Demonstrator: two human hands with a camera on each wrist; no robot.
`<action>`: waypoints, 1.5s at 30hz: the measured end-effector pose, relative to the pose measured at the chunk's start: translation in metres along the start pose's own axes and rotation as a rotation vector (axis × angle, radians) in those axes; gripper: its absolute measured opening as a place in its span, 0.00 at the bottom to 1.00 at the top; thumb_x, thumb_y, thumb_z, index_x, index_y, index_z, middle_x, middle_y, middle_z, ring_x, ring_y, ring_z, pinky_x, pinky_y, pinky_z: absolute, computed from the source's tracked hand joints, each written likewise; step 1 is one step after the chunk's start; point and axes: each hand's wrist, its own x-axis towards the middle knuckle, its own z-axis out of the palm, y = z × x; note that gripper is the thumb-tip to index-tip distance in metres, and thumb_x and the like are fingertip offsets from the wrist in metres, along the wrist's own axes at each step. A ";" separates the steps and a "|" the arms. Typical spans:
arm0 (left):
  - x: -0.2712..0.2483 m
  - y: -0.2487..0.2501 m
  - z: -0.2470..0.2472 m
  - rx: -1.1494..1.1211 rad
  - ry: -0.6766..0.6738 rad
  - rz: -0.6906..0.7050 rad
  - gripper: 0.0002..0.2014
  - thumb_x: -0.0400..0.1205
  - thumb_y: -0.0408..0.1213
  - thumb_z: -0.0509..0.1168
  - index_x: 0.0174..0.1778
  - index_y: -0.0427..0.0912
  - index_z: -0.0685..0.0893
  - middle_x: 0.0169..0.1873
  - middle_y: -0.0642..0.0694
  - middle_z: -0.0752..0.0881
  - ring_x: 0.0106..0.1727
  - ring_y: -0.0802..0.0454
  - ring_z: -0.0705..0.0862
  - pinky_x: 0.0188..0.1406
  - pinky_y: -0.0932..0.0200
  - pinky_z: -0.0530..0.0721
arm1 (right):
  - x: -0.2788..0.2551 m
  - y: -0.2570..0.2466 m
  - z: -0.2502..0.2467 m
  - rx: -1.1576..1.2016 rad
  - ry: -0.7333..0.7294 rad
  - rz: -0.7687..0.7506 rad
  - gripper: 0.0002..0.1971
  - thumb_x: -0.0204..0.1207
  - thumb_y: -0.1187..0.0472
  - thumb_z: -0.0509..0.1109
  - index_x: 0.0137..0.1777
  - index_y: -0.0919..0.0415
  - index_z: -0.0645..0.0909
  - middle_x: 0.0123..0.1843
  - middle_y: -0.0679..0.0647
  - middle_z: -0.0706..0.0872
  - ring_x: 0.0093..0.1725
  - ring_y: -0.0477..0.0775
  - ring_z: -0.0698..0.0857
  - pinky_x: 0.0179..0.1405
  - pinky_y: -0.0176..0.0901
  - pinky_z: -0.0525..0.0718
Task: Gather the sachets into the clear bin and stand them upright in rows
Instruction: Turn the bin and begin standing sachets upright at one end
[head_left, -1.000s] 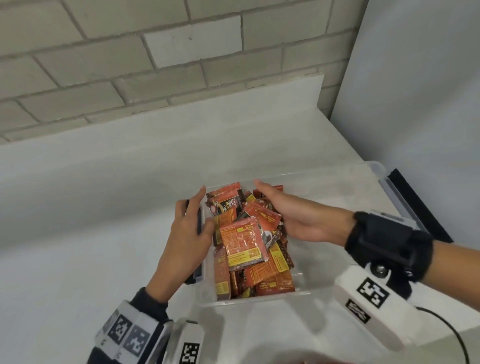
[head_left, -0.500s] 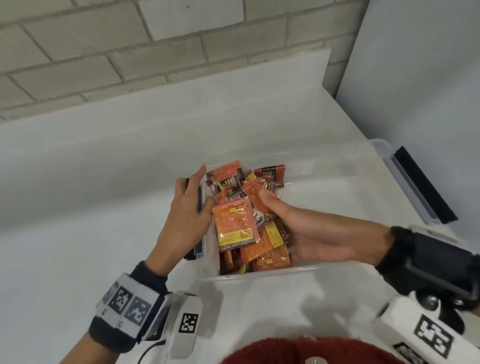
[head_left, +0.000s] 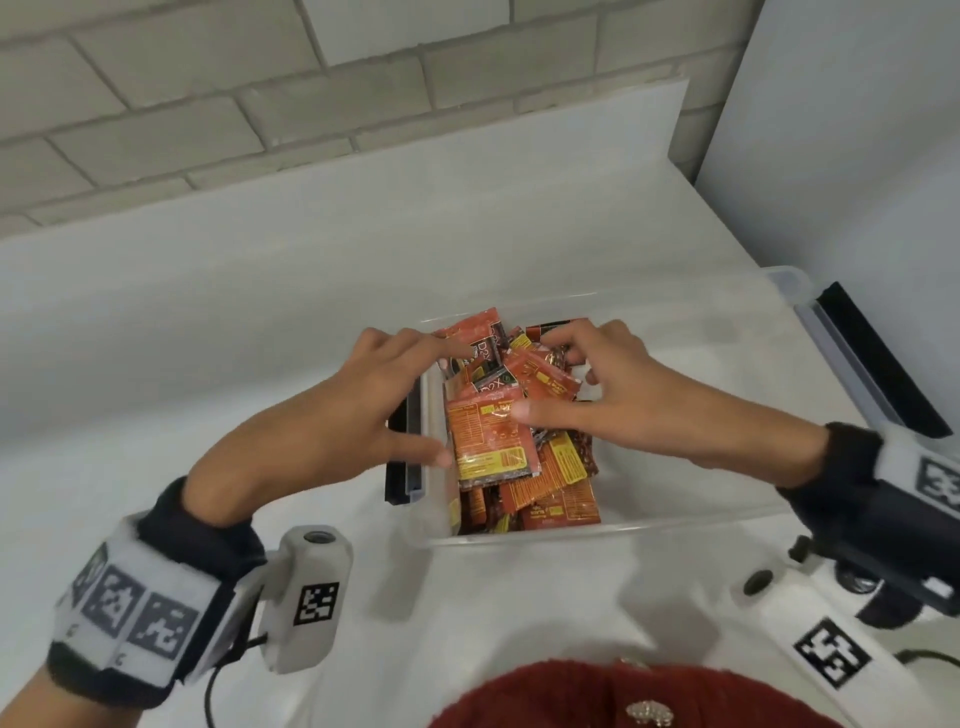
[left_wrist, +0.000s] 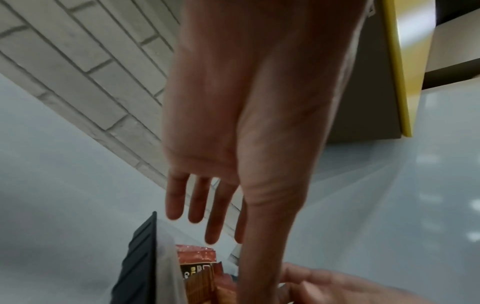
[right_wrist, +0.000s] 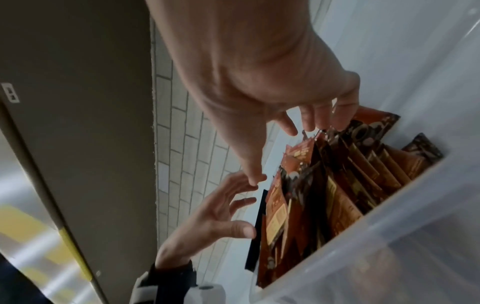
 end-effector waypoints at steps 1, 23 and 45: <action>0.000 0.001 0.001 0.002 -0.050 -0.011 0.43 0.71 0.51 0.76 0.76 0.69 0.57 0.66 0.66 0.65 0.66 0.67 0.56 0.63 0.65 0.63 | 0.002 -0.001 0.003 -0.031 -0.017 -0.009 0.43 0.62 0.33 0.73 0.75 0.46 0.64 0.65 0.51 0.65 0.70 0.51 0.67 0.70 0.48 0.73; 0.044 0.000 -0.043 -0.023 0.051 0.165 0.18 0.72 0.58 0.69 0.50 0.50 0.89 0.51 0.56 0.85 0.56 0.65 0.75 0.57 0.59 0.77 | -0.010 0.007 -0.006 0.529 0.070 -0.132 0.13 0.74 0.55 0.73 0.59 0.50 0.84 0.55 0.38 0.87 0.56 0.37 0.84 0.47 0.25 0.80; 0.129 0.119 0.032 -1.002 -0.229 -0.044 0.17 0.86 0.37 0.60 0.67 0.37 0.64 0.60 0.34 0.82 0.52 0.42 0.88 0.46 0.38 0.88 | -0.032 0.080 -0.033 1.085 0.365 -0.139 0.24 0.84 0.51 0.61 0.76 0.60 0.66 0.68 0.60 0.84 0.65 0.59 0.85 0.63 0.58 0.85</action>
